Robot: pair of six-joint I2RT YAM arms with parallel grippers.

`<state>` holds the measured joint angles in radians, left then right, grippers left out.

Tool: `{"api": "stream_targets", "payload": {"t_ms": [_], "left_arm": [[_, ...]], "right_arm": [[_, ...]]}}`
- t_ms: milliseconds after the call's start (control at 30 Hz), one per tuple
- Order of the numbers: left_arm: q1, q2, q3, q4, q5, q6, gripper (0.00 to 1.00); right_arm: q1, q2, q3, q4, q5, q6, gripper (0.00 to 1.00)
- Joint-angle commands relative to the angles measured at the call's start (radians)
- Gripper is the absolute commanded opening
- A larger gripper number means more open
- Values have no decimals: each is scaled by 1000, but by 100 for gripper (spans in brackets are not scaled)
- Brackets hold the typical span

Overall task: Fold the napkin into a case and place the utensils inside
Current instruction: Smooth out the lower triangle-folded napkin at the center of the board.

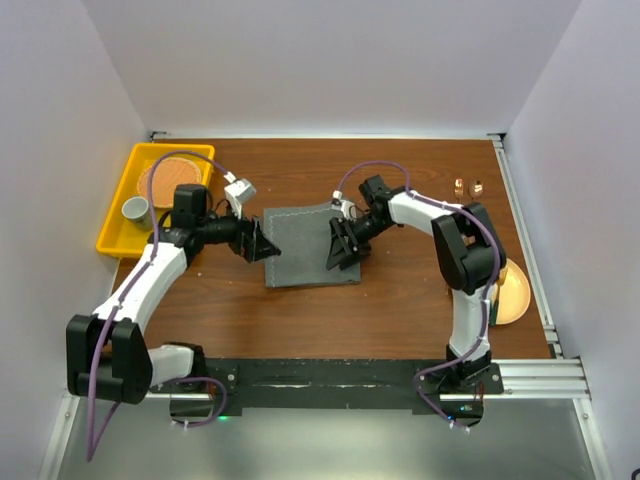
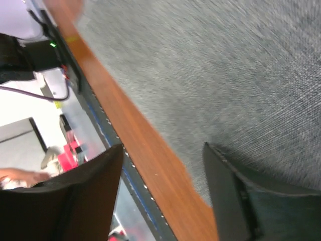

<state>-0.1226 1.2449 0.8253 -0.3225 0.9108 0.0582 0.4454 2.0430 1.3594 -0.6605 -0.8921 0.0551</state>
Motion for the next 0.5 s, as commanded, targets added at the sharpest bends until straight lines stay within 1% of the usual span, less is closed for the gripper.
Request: {"api": "stream_targets", "payload": {"t_ms": [0,33,67,100,133,167,200,233,267,300,333,367,400,433,467], "left_arm": [[9,-61,128,79,-90,-168,100],[12,-70,150,76,-108,-211,100],[12,-82,162,101,-115,-230,100],[12,-126,163,138,-115,-256,100],[12,-157,149,187,-142,-332,100],[12,-188,126,306,-176,-386,100],[12,-243,67,400,-208,-435,100],[12,-258,37,468,-248,-501,100],[12,-265,17,523,-271,-541,100],[12,-242,21,498,-294,-579,100],[12,-217,24,484,-239,-615,100],[11,-190,20,522,-152,-647,100],[-18,-152,-39,575,-51,-706,100],[-34,-144,-67,594,-56,-804,100],[-60,-137,-119,599,-67,-814,100]], "right_arm": [[21,-206,15,33,-87,34,79],[21,-287,7,73,-74,57,89],[21,-323,4,91,-33,63,94],[21,-370,-3,117,4,71,98],[22,-456,-15,198,39,77,98],[21,-504,-57,253,68,84,98],[19,-541,-87,319,141,104,98],[19,-569,-156,463,186,191,98],[19,-605,-187,520,271,256,98],[13,-606,-203,536,325,320,98],[3,-598,-216,573,273,389,98],[-5,-554,-218,602,198,422,98],[-4,-517,-204,595,133,443,98],[4,-491,-186,529,55,501,98],[21,-468,-206,542,30,547,98]]}}
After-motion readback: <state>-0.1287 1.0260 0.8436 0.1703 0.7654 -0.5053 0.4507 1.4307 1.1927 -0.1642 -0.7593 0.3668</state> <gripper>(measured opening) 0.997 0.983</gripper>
